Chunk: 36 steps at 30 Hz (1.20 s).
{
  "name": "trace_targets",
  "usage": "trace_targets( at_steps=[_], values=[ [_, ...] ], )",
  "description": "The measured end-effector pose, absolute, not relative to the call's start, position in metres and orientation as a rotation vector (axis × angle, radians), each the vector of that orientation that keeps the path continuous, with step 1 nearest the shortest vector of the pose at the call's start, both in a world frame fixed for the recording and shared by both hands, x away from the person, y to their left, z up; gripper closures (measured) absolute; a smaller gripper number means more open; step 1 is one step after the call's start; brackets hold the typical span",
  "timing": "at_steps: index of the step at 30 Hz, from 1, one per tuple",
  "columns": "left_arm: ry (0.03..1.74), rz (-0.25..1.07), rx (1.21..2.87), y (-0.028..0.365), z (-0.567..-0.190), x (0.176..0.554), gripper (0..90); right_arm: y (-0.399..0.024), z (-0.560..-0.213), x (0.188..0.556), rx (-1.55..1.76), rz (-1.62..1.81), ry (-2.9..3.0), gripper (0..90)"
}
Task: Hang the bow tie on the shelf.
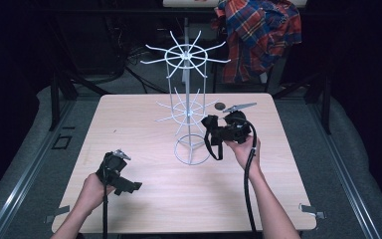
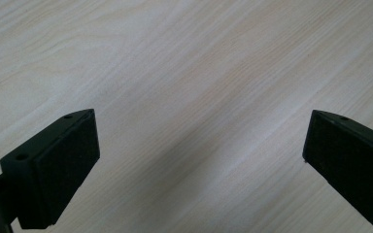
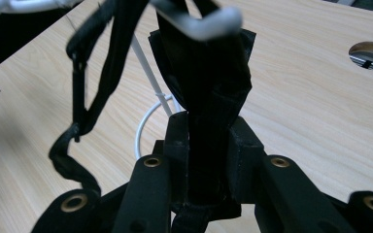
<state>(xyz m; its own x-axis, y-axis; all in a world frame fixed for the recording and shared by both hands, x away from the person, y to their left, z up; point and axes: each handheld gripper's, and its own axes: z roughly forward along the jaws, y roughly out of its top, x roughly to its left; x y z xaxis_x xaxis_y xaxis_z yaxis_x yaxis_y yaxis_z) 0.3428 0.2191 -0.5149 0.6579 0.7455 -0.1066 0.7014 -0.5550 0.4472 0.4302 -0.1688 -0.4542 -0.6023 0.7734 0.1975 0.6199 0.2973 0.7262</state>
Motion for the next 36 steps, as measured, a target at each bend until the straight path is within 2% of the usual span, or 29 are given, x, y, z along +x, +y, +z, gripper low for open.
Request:
trace_targets(
  at_steps=[13, 27, 36],
  values=[
    [1.127, 0.131, 2.422, 0.219, -0.515, 0.343, 0.0, -0.161, -0.453, 0.432, 1.276, 1.194, 2.384, 72.5],
    [1.125, 0.127, 2.424, 0.219, -0.515, 0.343, 0.0, -0.172, -0.447, 0.428, 1.292, 1.199, 2.38, 60.6],
    [1.125, 0.131, 2.422, 0.218, -0.515, 0.342, 0.0, -0.177, -0.437, 0.419, 1.282, 1.162, 2.388, 49.7]
  ],
)
